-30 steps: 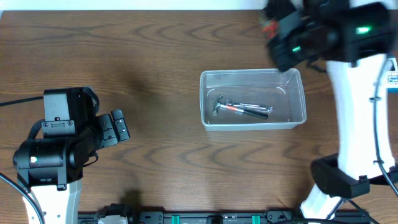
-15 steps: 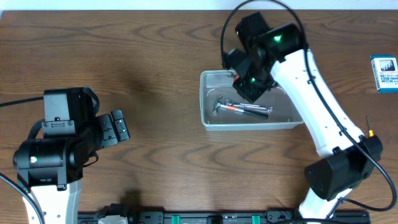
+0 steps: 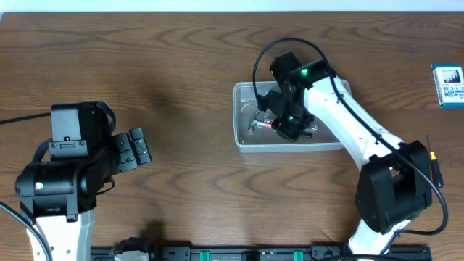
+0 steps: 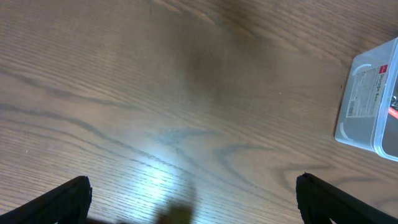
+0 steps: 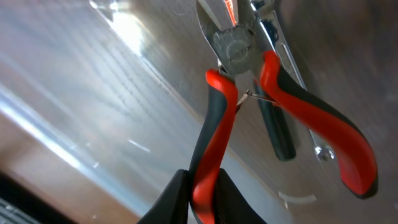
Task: Pack container
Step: 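Release the pliers in the container and raise the right gripper, then move the right gripper right over the yellow-black screwdriver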
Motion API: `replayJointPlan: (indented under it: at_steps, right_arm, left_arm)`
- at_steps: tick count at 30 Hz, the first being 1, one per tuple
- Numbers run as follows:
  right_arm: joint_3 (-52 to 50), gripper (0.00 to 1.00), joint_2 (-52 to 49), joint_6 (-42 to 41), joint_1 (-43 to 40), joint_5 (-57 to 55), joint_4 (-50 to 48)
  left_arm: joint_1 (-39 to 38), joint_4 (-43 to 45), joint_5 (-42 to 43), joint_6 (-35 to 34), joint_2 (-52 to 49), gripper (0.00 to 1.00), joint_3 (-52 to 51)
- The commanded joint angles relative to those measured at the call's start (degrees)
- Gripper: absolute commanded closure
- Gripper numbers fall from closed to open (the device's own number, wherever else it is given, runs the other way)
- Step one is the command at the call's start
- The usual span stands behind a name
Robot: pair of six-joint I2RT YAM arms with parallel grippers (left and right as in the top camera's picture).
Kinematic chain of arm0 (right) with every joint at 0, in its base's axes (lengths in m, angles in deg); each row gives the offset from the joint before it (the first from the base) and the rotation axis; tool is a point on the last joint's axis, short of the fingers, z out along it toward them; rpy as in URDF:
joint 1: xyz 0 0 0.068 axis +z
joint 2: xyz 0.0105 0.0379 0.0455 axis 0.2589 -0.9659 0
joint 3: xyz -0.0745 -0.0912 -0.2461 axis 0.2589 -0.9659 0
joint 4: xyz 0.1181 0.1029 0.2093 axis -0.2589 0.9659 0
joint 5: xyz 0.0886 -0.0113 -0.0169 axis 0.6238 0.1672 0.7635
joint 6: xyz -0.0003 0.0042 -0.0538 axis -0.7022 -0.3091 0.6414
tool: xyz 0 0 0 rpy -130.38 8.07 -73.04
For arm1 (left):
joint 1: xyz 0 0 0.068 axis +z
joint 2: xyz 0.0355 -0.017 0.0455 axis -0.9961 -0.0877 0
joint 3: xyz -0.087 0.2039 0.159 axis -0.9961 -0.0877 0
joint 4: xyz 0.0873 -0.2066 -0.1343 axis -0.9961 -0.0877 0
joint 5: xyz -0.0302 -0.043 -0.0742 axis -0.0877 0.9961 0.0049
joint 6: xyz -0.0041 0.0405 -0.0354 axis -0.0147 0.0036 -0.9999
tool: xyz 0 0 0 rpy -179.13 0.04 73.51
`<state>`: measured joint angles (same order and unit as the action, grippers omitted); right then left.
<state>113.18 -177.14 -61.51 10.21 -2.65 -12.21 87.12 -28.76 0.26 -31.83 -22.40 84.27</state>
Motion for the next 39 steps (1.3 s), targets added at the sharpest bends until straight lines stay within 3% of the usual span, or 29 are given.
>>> replayJointPlan:
  at_steps: [1, 21, 24, 27, 29, 31, 35, 39]
  right_arm:
    - [-2.0, 0.86, 0.4, 0.5, -0.3, 1.0, -2.1]
    - [-2.5, 0.73, -0.7, -3.6, -3.6, 2.4, -8.4]
    - [-0.3, 0.59, -0.6, -7.7, -3.7, 2.3, -8.0]
    - [4.9, 0.36, -0.6, -12.3, -4.5, 1.8, -6.3]
    - [10.1, 0.13, -0.6, -15.2, -5.6, 1.8, -3.6]
    - [16.8, 0.01, -0.5, -18.1, -7.1, 1.8, 0.5]
    - [29.8, 0.01, 0.6, -22.3, -10.8, 1.1, 8.7]
    - [39.4, 0.01, 3.7, -28.3, -16.4, -6.9, 15.9]
  left_arm:
    - [0.2, -0.1, -0.3, -0.1, 0.0, 0.02, 0.8]
    - [0.2, -0.2, -0.2, -0.1, 0.0, 0.02, 0.8]
    - [0.2, -0.2, -0.2, -0.1, 0.0, 0.02, 0.8]
    - [0.2, -0.2, -0.2, -0.1, 0.0, 0.02, 0.8]
    - [0.2, -0.2, -0.2, -0.1, 0.0, 0.02, 0.8]
    - [0.2, -0.2, -0.2, -0.1, 0.0, 0.02, 0.8]
    - [0.2, -0.2, -0.3, -0.1, 0.0, 0.02, 0.8]
    - [0.2, -0.2, -0.3, -0.1, 0.0, 0.02, 0.8]
